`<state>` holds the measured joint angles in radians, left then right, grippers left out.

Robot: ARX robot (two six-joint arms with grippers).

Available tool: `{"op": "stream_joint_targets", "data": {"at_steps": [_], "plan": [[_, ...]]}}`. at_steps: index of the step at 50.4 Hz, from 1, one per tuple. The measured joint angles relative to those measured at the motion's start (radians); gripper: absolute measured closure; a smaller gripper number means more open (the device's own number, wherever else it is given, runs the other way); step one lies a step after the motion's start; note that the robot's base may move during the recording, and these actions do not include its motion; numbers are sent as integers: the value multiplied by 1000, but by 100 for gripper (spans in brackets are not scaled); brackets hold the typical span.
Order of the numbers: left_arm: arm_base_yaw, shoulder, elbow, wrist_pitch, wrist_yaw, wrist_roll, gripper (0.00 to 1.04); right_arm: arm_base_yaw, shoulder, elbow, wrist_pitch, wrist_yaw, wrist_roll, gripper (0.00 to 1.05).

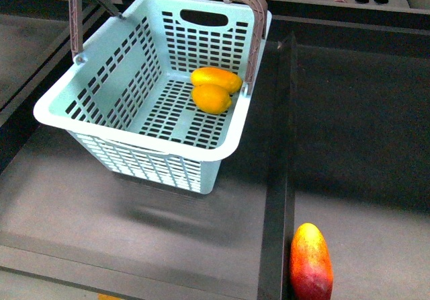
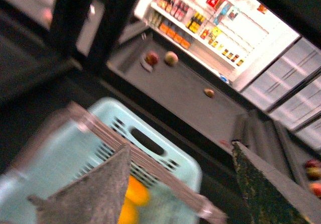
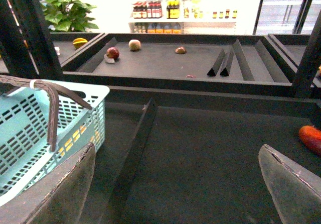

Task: Pick lemon and mango into basket

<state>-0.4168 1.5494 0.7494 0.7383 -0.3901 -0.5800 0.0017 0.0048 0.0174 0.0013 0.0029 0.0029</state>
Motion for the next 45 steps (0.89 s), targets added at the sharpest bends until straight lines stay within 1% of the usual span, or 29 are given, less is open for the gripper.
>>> {"op": "stream_joint_targets", "data": {"at_steps": [3,5,6,7,9,12,13,21,29,34,36,38,41,45], "plan": [[43,-67,-104,103,23,232,56,0,0,0,0,-1,0,9],[69,-108,-160,133,36,327,63,0,0,0,0,-2,0,9],[85,-136,-199,144,53,393,69,0,0,0,0,-3,0,9],[95,-153,-223,150,63,423,72,0,0,0,0,-3,0,9],[118,-196,-291,159,95,485,83,0,0,0,0,-3,0,9],[150,-253,-369,165,135,530,99,0,0,0,0,-2,0,9],[159,-273,-391,166,146,537,102,0,0,0,0,-2,0,9],[241,-435,-530,153,217,562,101,0,0,0,0,-2,0,9],[295,-588,-621,85,278,565,101,0,0,0,0,-2,0,9],[323,-686,-659,25,298,566,101,0,0,0,0,-2,0,9],[356,-714,-676,12,346,566,101,0,0,0,0,-2,0,9],[379,-718,-692,39,377,568,101,0,0,0,0,-2,0,9],[408,-740,-717,33,380,568,101,0,0,0,0,-2,0,9],[411,-809,-733,-31,391,569,101,0,0,0,0,-2,0,9]]}}
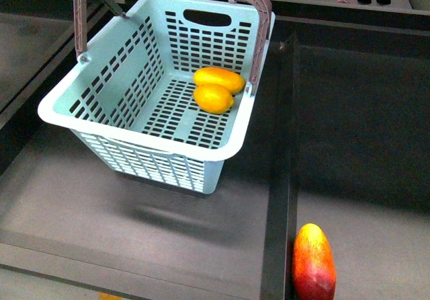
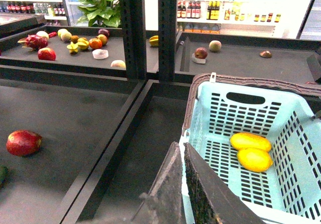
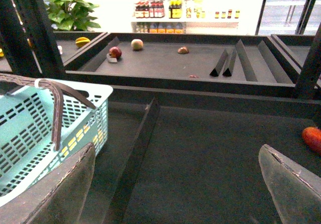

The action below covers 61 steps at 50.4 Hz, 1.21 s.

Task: Pick lemon and mango into basket

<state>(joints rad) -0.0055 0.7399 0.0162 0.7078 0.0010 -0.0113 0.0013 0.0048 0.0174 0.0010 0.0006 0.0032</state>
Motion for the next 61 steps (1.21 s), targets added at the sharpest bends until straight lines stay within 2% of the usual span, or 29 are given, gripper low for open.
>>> {"op": "stream_joint_targets", "data": {"at_steps": [26,56,61], "plan": [[2,-371,-1,-340,-1,0,101,0,0,0,0,0,0,9],[2,-568,-1,-535,-1,0,101,0,0,0,0,0,0,9],[2,-697,-1,-692,-1,0,101,0,0,0,0,0,0,9]]}}
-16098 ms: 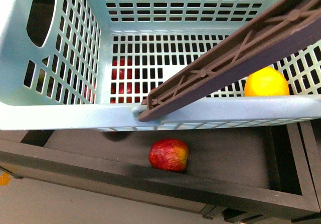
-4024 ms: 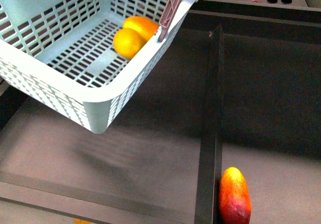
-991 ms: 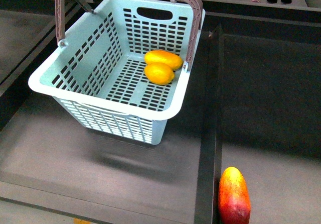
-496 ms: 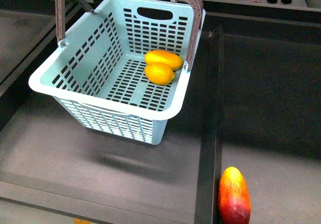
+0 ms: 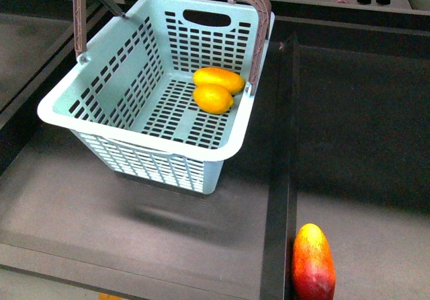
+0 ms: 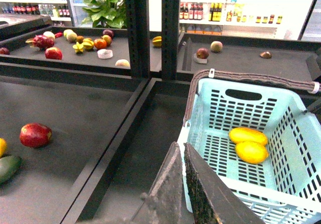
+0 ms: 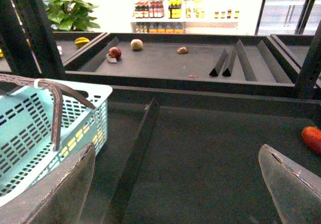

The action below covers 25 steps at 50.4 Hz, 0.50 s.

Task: Pick lemon and mango into basket

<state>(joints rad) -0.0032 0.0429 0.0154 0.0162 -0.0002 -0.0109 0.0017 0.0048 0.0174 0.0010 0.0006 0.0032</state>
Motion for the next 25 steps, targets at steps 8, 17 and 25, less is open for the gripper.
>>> {"op": "stream_joint_targets", "data": {"at_steps": [8,17,25], "plan": [[0,-36,0,-14,0,0,101,0,0,0,0,0,0,9],[0,-37,0,-15,0,0,101,0,0,0,0,0,0,9],[0,-37,0,-15,0,0,101,0,0,0,0,0,0,9]]}}
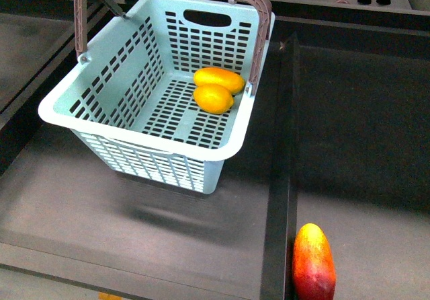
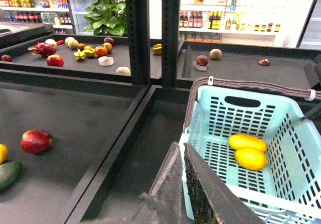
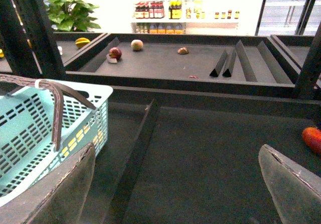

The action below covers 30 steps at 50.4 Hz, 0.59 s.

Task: Pick lemon and mango into basket

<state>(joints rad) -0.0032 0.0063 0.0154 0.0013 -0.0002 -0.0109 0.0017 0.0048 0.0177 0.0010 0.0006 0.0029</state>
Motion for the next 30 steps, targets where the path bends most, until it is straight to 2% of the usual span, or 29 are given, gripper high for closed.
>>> {"op": "stream_joint_targets", "data": {"at_steps": [1,10,23,30], "plan": [[0,0,0,0,0,-1,101,0,0,0,0,0,0,9],[0,0,0,0,0,0,54,0,0,0,0,0,0,9],[0,0,0,0,0,0,7,0,0,0,0,0,0,9],[0,0,0,0,0,2,7,0,0,0,0,0,0,9]]}}
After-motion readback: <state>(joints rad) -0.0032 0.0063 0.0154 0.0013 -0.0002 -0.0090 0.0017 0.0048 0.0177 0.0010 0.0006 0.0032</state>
